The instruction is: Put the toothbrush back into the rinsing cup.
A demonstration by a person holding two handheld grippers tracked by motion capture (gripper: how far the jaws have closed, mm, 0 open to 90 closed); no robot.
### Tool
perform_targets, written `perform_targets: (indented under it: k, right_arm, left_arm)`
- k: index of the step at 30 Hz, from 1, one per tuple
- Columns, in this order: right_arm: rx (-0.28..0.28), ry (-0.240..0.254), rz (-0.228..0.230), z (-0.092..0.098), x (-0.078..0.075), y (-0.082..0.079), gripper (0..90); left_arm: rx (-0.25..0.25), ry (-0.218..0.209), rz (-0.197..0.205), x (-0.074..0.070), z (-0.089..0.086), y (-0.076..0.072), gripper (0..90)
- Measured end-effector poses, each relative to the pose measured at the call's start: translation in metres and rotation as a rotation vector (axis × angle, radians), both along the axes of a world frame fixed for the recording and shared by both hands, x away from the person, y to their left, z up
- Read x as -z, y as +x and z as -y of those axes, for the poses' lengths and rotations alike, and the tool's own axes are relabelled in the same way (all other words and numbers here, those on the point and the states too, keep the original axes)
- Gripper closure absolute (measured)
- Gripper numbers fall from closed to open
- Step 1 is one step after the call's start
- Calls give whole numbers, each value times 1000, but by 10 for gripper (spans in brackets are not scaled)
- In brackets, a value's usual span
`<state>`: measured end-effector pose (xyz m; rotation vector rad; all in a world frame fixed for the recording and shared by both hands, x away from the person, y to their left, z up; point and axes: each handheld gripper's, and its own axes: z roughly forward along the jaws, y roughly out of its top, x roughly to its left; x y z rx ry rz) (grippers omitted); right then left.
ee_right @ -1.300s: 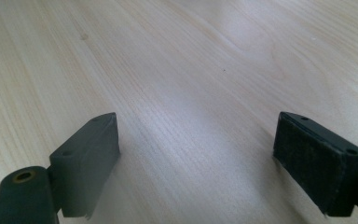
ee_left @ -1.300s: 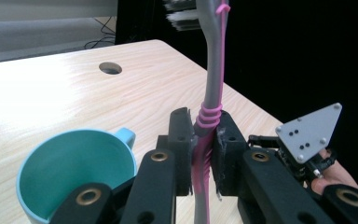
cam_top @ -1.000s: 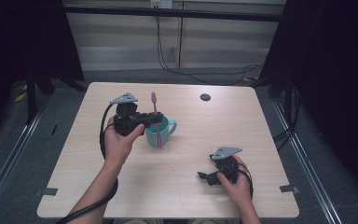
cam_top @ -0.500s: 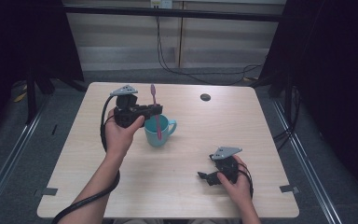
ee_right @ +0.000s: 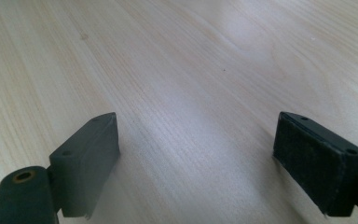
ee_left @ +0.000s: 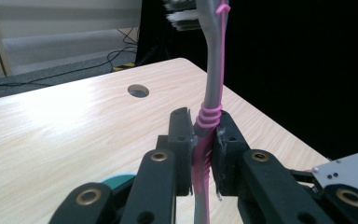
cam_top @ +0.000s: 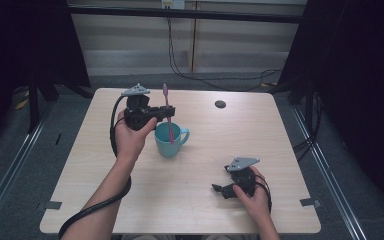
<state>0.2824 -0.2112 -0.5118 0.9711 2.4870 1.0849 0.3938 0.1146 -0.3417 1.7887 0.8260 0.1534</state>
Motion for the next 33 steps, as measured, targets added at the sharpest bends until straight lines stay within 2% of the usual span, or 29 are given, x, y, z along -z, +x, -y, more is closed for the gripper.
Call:
perform_targets:
  k: [17, 33]
  right_arm:
    - [1, 0, 0, 0, 0, 0, 138]
    - [1, 0, 0, 0, 0, 0, 138]
  left_arm:
    - [-29, 0, 14, -6, 0, 16, 803]
    - [-54, 6, 20, 0, 1, 33, 803]
